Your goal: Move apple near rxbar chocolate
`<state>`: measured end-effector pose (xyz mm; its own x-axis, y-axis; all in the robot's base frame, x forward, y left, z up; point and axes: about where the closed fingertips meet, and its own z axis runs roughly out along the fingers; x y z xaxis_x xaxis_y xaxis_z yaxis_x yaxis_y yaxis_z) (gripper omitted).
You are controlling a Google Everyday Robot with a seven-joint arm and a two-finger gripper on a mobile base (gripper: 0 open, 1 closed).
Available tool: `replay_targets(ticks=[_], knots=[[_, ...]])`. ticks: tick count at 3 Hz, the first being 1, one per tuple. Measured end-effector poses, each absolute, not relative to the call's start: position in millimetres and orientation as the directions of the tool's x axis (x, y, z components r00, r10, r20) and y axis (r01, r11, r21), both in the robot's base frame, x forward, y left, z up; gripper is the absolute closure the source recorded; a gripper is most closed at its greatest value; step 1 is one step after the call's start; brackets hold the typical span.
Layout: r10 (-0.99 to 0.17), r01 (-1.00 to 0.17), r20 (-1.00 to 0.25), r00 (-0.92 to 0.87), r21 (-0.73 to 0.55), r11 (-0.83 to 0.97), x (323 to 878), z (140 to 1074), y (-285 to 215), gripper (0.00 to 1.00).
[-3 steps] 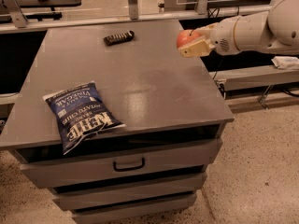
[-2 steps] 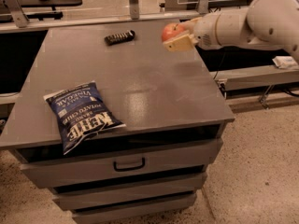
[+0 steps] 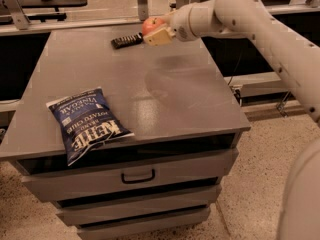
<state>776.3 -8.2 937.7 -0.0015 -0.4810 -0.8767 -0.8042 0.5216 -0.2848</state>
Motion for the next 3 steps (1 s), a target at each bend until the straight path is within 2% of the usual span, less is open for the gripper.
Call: replay_targets(ticks=[1, 3], knots=[[-0.504, -0.799, -0.863, -0.026, -0.285, 0.529, 806, 924, 7, 1.00], [-0.480, -0.802, -0.872, -0.092, -0.221, 0.555, 846, 901, 19, 1.00]])
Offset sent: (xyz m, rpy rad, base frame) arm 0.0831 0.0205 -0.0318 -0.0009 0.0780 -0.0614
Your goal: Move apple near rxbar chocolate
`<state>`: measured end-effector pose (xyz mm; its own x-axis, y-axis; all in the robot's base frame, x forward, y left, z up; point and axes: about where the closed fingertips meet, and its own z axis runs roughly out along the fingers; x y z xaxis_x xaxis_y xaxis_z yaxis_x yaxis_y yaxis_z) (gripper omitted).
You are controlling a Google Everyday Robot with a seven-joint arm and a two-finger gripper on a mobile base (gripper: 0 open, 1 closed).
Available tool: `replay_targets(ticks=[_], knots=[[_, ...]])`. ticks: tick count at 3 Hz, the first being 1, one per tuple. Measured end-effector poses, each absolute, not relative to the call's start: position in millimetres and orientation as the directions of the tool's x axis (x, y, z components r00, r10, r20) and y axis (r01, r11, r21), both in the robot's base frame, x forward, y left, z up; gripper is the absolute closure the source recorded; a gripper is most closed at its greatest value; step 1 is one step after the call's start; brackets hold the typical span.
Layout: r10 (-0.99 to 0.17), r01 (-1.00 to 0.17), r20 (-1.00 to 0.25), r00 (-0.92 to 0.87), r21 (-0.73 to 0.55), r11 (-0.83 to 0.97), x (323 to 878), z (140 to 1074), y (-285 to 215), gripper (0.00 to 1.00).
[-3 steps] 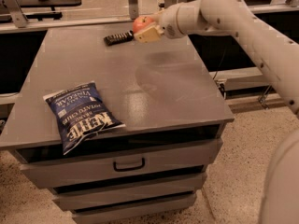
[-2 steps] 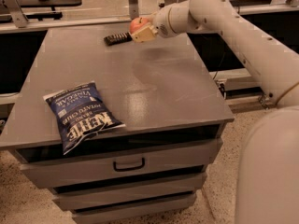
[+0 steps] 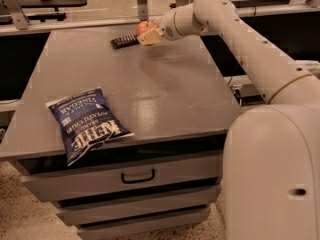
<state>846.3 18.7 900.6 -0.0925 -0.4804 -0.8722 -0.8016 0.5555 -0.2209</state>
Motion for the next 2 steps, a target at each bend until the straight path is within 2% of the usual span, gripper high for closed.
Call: replay_targets(ticks=[1, 2], knots=[[-0.464, -0.800, -0.876, -0.129, -0.184, 0.571, 861.3, 891.5, 20.9, 0.82], [-0.454, -0.804, -0.878, -0.152, -0.157, 0.574, 868.3, 884.6, 24.6, 0.59]])
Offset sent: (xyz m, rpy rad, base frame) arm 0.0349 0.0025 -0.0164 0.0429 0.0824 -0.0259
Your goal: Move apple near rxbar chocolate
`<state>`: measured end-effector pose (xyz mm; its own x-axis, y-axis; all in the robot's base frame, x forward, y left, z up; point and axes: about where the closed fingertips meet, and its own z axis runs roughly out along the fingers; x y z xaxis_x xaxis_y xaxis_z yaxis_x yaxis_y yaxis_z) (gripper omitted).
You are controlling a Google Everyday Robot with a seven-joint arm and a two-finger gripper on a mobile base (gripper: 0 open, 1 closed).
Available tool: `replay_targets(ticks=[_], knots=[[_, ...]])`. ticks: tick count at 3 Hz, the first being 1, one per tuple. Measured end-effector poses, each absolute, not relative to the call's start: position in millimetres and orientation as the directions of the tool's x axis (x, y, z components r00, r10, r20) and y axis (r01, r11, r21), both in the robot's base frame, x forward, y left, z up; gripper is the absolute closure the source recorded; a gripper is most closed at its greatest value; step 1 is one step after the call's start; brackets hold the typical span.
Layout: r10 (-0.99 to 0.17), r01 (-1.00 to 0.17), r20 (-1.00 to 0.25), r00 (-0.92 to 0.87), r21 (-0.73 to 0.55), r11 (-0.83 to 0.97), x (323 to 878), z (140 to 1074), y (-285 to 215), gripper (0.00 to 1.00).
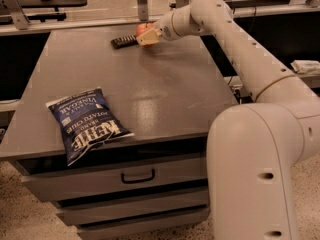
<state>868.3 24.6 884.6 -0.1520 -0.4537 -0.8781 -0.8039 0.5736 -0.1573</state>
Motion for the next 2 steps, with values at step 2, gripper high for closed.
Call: replay_targets(ticks=[2], knots=[[-0.445, -0.811, -0.876, -0.187, -0.118, 0.573, 873.2, 870.5, 28.1, 0.04]])
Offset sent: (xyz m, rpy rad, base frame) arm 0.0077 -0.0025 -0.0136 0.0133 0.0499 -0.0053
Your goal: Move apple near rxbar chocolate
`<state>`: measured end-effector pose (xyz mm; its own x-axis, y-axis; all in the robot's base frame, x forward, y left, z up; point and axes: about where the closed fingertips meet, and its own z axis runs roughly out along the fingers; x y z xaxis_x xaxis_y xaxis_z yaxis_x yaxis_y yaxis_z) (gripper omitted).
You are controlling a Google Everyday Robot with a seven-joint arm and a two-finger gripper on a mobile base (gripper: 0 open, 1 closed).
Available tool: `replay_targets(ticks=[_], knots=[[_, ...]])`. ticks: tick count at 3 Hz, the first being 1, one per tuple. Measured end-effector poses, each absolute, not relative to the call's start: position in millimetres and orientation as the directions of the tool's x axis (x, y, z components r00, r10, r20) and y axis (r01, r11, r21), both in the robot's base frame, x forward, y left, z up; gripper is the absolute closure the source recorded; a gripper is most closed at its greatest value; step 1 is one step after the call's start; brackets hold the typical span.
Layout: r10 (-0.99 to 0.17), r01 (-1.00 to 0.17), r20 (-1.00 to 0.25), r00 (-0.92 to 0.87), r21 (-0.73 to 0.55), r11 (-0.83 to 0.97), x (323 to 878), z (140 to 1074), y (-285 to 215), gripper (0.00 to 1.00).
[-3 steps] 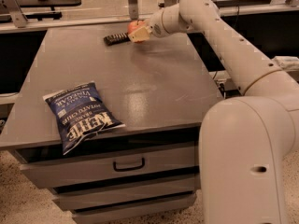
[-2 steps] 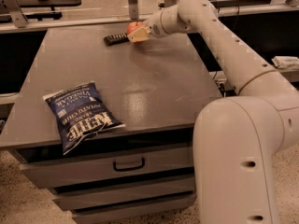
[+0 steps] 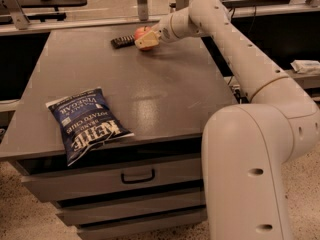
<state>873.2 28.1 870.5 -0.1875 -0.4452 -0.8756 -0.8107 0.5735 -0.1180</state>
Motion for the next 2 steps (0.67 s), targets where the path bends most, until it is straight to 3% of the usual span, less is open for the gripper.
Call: replay_targets(ticks=[2], knots=[[-0.437, -0.811, -0.879, -0.192, -0.109, 0.575, 870.2, 870.1, 24.0, 0.00]])
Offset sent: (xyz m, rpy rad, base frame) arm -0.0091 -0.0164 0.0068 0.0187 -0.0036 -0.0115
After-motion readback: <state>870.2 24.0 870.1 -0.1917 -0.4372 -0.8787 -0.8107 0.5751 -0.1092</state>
